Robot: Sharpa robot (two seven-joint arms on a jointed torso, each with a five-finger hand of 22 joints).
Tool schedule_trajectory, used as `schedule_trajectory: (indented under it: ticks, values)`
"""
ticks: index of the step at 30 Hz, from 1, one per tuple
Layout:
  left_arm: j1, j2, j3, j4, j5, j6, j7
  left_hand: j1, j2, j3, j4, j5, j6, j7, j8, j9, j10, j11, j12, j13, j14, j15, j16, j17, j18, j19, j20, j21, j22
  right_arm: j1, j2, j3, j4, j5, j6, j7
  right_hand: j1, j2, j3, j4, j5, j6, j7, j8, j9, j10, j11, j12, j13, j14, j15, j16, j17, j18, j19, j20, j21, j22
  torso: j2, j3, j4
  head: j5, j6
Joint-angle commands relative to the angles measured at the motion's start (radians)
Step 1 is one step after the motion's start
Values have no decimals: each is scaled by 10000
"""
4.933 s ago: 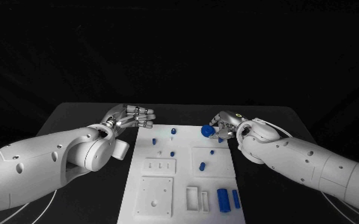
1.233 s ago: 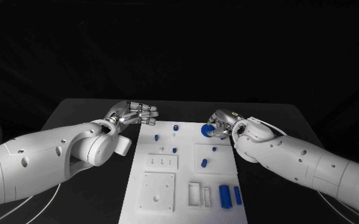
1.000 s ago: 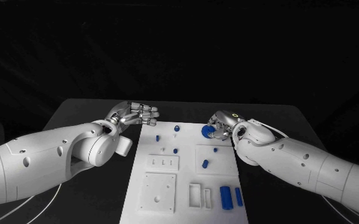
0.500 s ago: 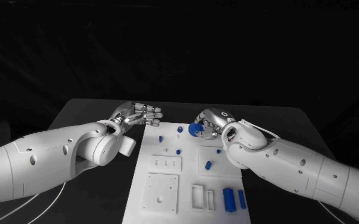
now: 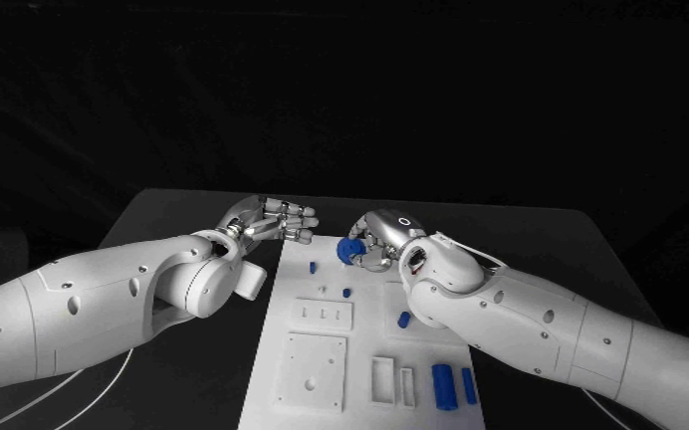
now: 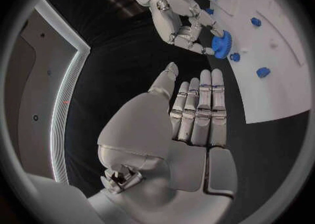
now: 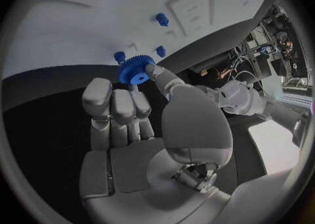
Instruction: Assemble the parts on the task board
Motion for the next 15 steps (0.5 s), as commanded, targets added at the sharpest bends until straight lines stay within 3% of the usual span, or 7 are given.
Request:
schedule_trajectory:
  ticks: [1,10,15]
  values:
    - [11,55,10,1,-34,100,64,23,45,-20,-26,8,-63,7,3,7,-24,-10,24,14,33,44,55,6,-156,40,15,58,-15,-5,177,-89,-169,-371,33,-318,25,-94,35,28,75,392,-226,24,18,14,-61,-42,-5,2,-39,-31,-17,-120,267,-52,41,1084,9,-2,20,42,-8]
    - [11,130,11,-24,-35,125,60,19,42,-9,-46,7,-63,6,1,6,-12,-14,25,14,39,40,54,6,-156,25,13,96,-12,-14,708,-435,-716,-576,232,-614,-27,-129,54,56,108,366,-220,23,-12,6,-55,-84,-30,-4,-38,-81,-71,-125,260,-53,-27,1066,22,7,54,50,-28]
    - [11,149,11,-36,-35,132,58,19,42,-9,-46,7,-63,6,1,6,-12,-14,25,14,39,40,54,6,-156,25,13,96,-12,-29,843,-529,-862,-701,246,-883,-30,-153,42,82,143,345,-213,25,-43,13,-54,-99,-39,-6,-39,-110,-104,-137,277,-54,6,1073,28,8,50,70,-17]
